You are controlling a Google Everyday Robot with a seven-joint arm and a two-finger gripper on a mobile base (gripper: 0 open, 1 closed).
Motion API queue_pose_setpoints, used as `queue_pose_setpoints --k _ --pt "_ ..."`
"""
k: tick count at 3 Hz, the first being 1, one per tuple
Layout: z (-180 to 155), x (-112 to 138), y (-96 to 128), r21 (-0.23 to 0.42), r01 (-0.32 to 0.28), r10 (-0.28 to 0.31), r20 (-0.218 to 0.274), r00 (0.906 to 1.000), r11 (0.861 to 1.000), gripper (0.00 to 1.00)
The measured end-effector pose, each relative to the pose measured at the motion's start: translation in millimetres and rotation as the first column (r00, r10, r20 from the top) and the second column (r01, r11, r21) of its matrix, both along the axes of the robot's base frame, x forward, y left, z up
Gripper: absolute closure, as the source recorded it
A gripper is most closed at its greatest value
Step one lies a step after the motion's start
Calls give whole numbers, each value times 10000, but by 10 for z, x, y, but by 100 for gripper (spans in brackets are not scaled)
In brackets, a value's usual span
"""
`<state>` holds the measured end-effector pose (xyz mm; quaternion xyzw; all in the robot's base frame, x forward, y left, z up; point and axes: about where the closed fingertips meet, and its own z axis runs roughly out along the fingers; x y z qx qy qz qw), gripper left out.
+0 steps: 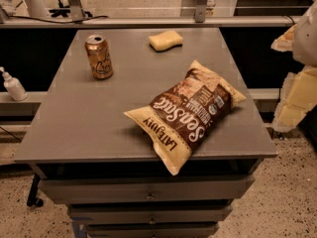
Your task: Pick orange can
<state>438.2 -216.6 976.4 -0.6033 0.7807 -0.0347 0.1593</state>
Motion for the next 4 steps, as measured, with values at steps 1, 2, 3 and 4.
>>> queue_pose_setpoints --k 1,2,3,4 --pt "0 0 0 0 0 0 2 10000 10000 0" --pt "-28 88 137 511 -159 154 88 9998 9986 0" --pt "-94 313 481 1676 -366 346 149 9993 9852 0" --pt "-139 593 950 3300 -528 497 178 9986 9425 0"
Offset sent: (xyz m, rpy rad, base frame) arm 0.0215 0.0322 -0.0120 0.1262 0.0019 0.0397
